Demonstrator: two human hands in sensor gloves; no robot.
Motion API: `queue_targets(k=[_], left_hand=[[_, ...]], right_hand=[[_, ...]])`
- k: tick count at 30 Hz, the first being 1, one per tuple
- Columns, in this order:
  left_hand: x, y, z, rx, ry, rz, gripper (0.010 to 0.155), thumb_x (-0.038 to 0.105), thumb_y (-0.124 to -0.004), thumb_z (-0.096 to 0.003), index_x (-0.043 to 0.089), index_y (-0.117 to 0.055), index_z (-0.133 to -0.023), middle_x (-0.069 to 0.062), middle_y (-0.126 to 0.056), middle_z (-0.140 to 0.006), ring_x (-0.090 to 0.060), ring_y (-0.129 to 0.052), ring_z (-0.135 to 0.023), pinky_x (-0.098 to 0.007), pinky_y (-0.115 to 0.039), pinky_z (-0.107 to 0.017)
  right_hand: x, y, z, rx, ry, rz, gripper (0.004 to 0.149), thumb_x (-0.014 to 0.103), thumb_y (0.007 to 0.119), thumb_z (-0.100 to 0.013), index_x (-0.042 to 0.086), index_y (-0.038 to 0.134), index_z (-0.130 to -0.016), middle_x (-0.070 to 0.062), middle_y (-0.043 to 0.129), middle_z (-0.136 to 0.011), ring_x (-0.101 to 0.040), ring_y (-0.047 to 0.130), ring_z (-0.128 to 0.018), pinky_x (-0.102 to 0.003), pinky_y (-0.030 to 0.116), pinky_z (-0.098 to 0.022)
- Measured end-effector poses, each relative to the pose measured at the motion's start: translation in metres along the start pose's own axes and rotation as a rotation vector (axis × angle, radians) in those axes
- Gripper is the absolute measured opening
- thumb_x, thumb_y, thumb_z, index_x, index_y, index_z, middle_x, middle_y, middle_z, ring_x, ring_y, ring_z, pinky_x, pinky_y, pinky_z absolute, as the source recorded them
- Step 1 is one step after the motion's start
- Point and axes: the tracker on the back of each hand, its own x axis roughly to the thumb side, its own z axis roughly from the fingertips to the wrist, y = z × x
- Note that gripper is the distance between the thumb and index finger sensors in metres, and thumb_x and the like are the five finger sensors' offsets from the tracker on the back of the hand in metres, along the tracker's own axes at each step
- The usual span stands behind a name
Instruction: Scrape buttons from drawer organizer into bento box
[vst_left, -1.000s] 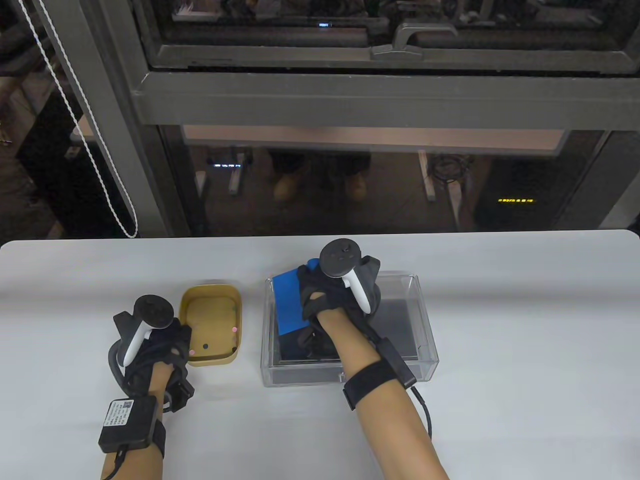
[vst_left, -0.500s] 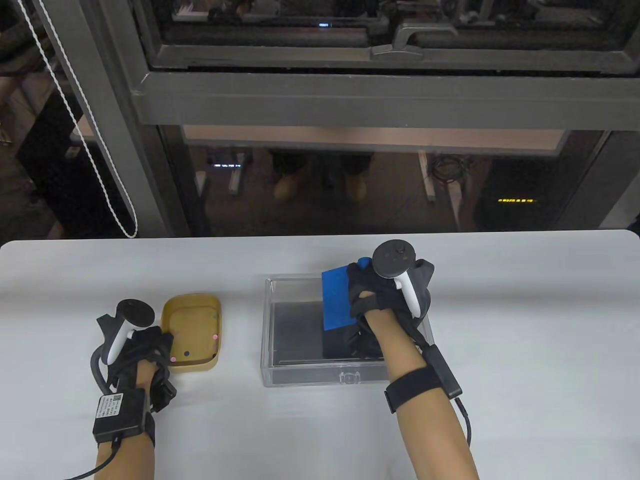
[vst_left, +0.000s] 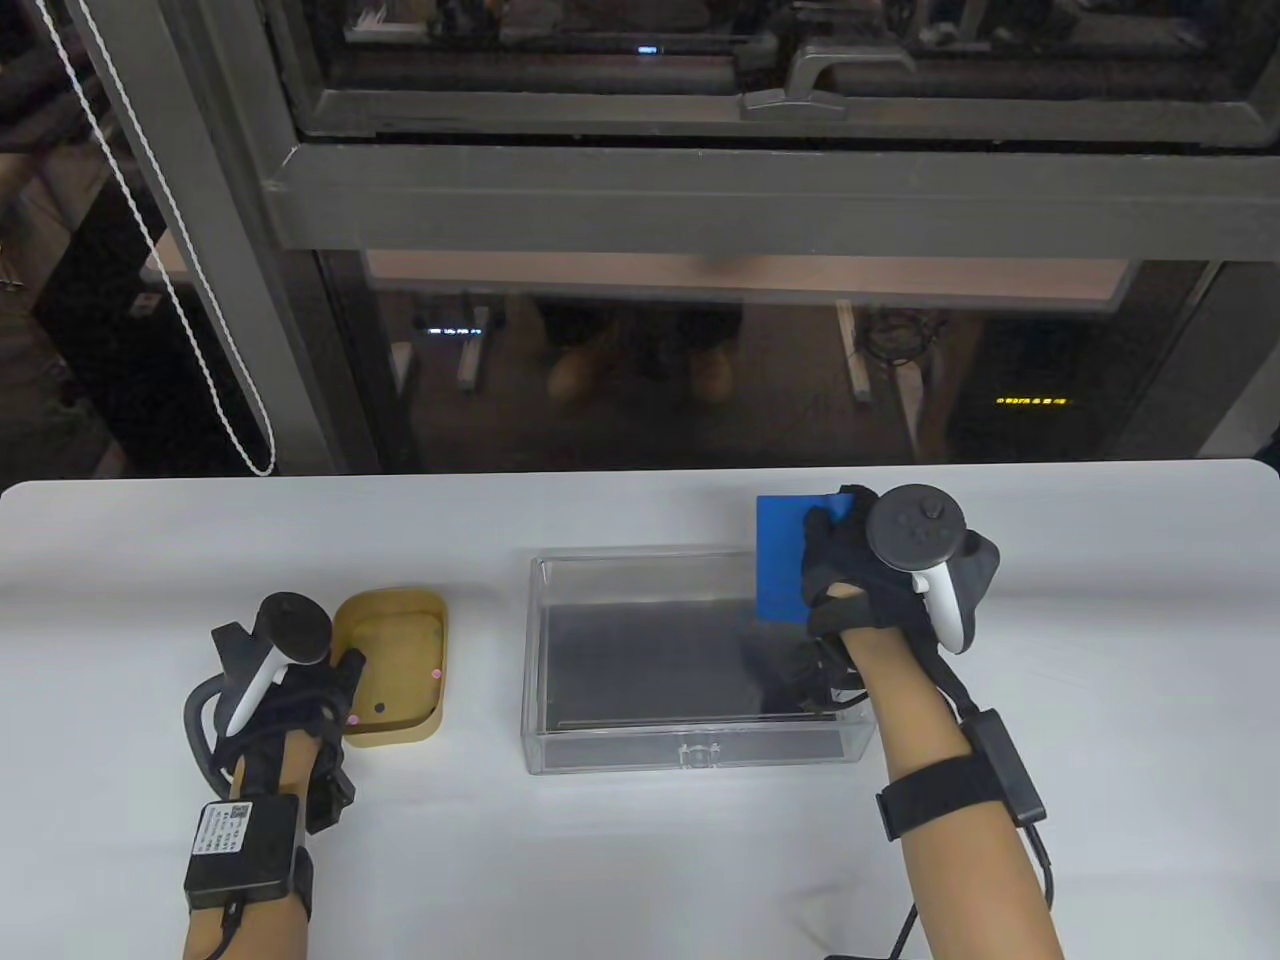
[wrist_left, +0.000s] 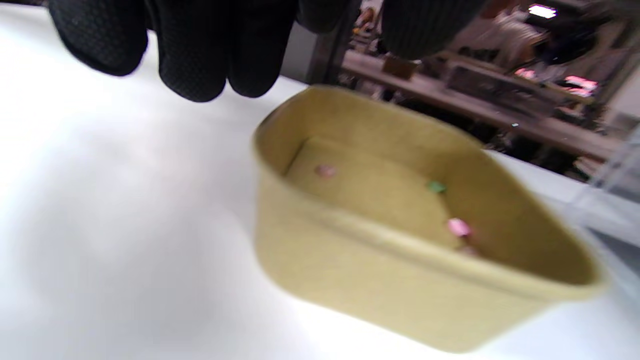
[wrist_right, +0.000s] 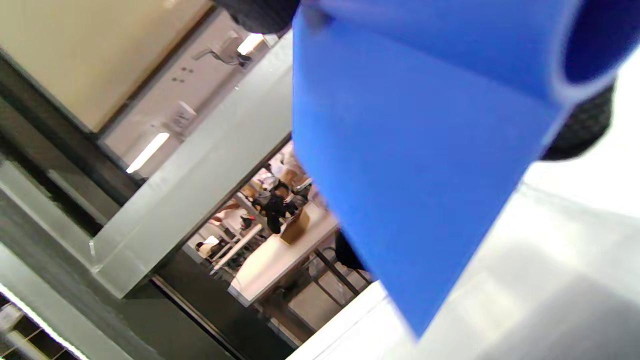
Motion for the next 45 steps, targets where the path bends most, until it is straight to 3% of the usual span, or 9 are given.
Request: queue_targets(k=[9, 14, 22, 29, 45], left_hand=[[0.065, 0.018, 0.067, 0.106, -0.271, -0.082, 0.071, 0.053, -0.064, -0.0556, 0.021, -0.037, -0.114, -0.015, -0.055, -0.119, -0.044, -0.061, -0.106, -0.069, -0.060, -0.070], [0.094, 0.009, 0.102, 0.112, -0.402, -0.037, 0.074, 0.054, -0.063, -0.0558, 0.022, -0.033, -0.115, -0.015, -0.045, -0.122, -0.045, -0.052, -0.110, -0.072, -0.054, -0.072], [0.125, -0.017, 0.152, 0.065, -0.517, -0.167, 0.082, 0.062, -0.059, -0.0558, 0.028, -0.012, -0.114, -0.013, -0.011, -0.125, -0.047, -0.018, -0.113, -0.079, -0.027, -0.073], [0.133, -0.033, 0.171, -0.025, -0.535, -0.209, 0.084, 0.065, -0.056, -0.0559, 0.031, -0.002, -0.111, -0.012, 0.008, -0.119, -0.047, 0.001, -0.108, -0.079, -0.014, -0.069], [0.136, -0.065, 0.162, -0.100, -0.515, -0.254, 0.085, 0.066, -0.055, -0.0556, 0.032, 0.001, -0.109, -0.012, 0.011, -0.117, -0.047, 0.004, -0.106, -0.080, -0.012, -0.068]], right_hand=[[-0.009, -0.042, -0.002, -0.052, -0.136, 0.111, 0.068, 0.019, 0.071, -0.052, -0.005, 0.033, -0.103, -0.031, 0.063, -0.095, -0.064, 0.080, -0.078, -0.077, 0.072, -0.052], [-0.022, -0.049, -0.006, -0.054, -0.199, 0.254, 0.069, 0.019, 0.082, -0.048, 0.002, 0.044, -0.104, -0.023, 0.071, -0.098, -0.061, 0.081, -0.083, -0.074, 0.073, -0.055], [-0.062, -0.044, -0.015, -0.075, -0.253, 0.491, 0.068, 0.024, 0.093, -0.041, 0.015, 0.061, -0.100, -0.011, 0.083, -0.095, -0.055, 0.088, -0.082, -0.071, 0.079, -0.054], [-0.101, -0.034, -0.030, -0.052, -0.251, 0.656, 0.067, 0.025, 0.096, -0.038, 0.019, 0.065, -0.098, -0.006, 0.086, -0.092, -0.051, 0.091, -0.081, -0.068, 0.083, -0.053], [-0.191, 0.007, -0.053, 0.095, -0.208, 0.990, 0.067, 0.027, 0.098, -0.032, 0.019, 0.068, -0.092, -0.003, 0.088, -0.088, -0.047, 0.096, -0.076, -0.063, 0.089, -0.051]])
